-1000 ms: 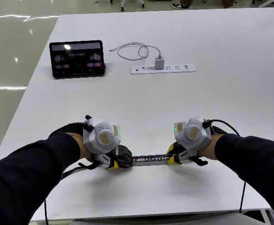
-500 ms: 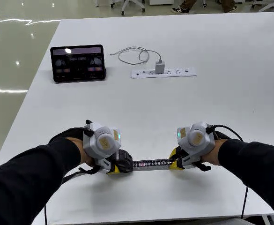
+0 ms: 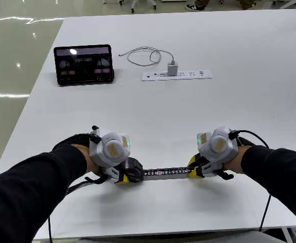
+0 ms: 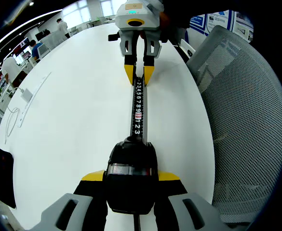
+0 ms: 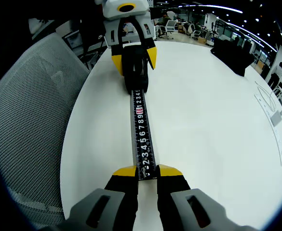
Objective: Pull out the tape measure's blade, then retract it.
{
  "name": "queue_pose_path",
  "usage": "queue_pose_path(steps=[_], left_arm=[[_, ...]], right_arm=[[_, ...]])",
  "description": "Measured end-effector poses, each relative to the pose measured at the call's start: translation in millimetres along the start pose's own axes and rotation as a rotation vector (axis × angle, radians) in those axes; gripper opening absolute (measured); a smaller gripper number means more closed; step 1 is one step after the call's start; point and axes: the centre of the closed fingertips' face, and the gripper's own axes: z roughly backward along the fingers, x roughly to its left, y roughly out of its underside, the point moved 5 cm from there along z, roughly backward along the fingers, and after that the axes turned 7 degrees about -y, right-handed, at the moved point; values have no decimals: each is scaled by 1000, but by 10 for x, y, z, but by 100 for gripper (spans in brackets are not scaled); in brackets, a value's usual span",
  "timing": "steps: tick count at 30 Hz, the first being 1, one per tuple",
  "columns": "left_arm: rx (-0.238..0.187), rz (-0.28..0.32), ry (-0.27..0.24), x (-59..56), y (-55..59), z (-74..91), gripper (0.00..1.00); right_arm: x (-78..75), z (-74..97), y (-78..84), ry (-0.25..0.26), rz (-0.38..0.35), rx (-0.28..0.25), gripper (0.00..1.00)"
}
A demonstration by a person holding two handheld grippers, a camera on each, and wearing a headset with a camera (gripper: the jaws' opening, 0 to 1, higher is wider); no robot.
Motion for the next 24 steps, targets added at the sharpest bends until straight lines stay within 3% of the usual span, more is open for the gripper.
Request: queue_pose_path(steps=[24], left_arm=[[1, 9, 2, 1, -1, 0, 33]], right_arm=[[-6, 90, 126, 7, -7, 16, 9]])
